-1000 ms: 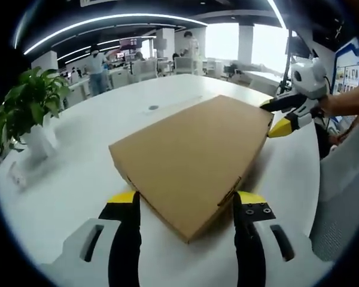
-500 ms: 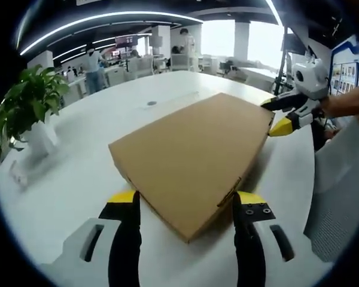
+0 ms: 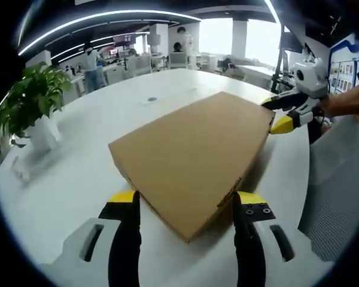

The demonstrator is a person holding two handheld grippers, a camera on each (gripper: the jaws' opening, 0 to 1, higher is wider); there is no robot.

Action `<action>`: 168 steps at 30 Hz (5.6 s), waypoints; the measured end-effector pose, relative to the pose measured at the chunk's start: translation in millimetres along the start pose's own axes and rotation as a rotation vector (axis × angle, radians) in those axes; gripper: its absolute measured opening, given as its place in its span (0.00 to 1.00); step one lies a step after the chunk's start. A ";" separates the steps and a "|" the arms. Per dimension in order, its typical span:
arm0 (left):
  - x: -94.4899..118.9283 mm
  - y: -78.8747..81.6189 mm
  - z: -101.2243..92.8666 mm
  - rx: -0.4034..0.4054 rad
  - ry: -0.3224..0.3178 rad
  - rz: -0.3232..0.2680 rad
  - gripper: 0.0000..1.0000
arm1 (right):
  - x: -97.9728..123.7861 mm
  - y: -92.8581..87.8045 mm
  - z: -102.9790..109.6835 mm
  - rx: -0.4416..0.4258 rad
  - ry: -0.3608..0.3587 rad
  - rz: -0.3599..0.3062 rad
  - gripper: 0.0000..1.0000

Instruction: Operate the shoe box by opening the lid, removing the specified soft item, and placing it in the target area until the item is outside and the box remains undamaged.

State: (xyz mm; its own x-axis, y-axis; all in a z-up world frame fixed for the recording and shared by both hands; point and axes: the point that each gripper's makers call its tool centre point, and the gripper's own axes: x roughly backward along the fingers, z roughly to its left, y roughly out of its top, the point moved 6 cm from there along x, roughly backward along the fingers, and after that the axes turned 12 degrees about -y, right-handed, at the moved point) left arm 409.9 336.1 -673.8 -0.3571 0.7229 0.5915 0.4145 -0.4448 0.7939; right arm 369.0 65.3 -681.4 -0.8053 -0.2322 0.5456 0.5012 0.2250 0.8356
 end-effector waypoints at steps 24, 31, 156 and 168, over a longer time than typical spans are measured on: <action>15.5 -15.3 -1.9 0.001 0.053 -0.051 0.66 | 5.2 -6.2 23.2 0.080 0.035 -0.035 0.64; 15.5 -17.2 -5.1 -0.010 0.086 -0.079 0.67 | 3.7 -10.0 20.3 0.134 0.023 -0.057 0.60; 58.7 77.8 61.6 0.006 0.406 -0.314 0.05 | 9.2 103.1 -45.6 0.156 -0.128 -0.269 0.00; 46.3 69.8 66.8 0.010 0.395 -0.268 0.09 | 5.0 107.8 -51.1 0.144 -0.134 -0.267 0.00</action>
State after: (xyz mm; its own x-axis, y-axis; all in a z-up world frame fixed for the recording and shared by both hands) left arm 478.2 373.9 -600.4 -0.7426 0.5543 0.3759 0.2719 -0.2635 0.9256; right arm 435.2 40.0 -585.2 -0.9416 -0.1764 0.2869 0.2243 0.3067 0.9250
